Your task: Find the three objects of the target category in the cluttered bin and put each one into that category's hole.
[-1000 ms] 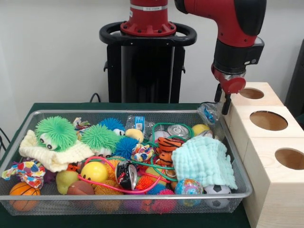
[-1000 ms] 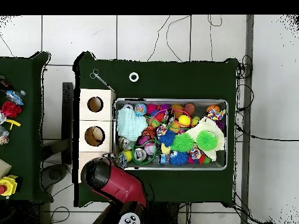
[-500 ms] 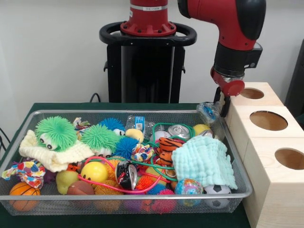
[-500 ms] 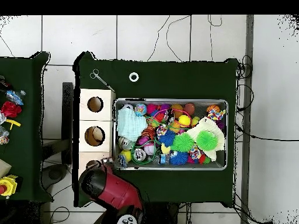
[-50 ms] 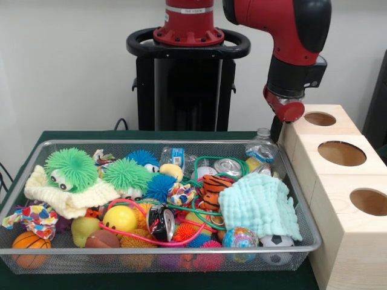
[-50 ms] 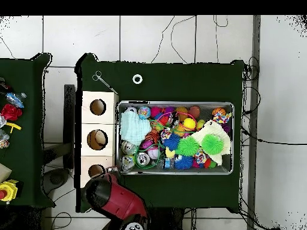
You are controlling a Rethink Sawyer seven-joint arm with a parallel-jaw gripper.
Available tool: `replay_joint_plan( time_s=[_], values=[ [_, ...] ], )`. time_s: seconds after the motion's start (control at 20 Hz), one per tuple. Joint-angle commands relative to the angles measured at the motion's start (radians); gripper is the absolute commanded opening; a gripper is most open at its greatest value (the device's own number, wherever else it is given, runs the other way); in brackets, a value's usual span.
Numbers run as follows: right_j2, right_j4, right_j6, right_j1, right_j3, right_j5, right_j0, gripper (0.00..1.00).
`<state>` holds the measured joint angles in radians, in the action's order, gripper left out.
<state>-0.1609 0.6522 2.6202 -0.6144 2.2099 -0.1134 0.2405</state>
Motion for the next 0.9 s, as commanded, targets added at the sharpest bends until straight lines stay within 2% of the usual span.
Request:
replay_joint_plan(
  time_s=[0.05,0.5,0.9],
  values=[
    [0.097,0.009,0.175,0.043,0.031,0.008,0.013,0.0],
    [0.006,0.007,0.159,0.027,-0.011,-0.073,0.055,0.0],
    [-0.027,-0.032,0.102,0.047,-0.024,-0.03,0.045,0.0]
  ],
)
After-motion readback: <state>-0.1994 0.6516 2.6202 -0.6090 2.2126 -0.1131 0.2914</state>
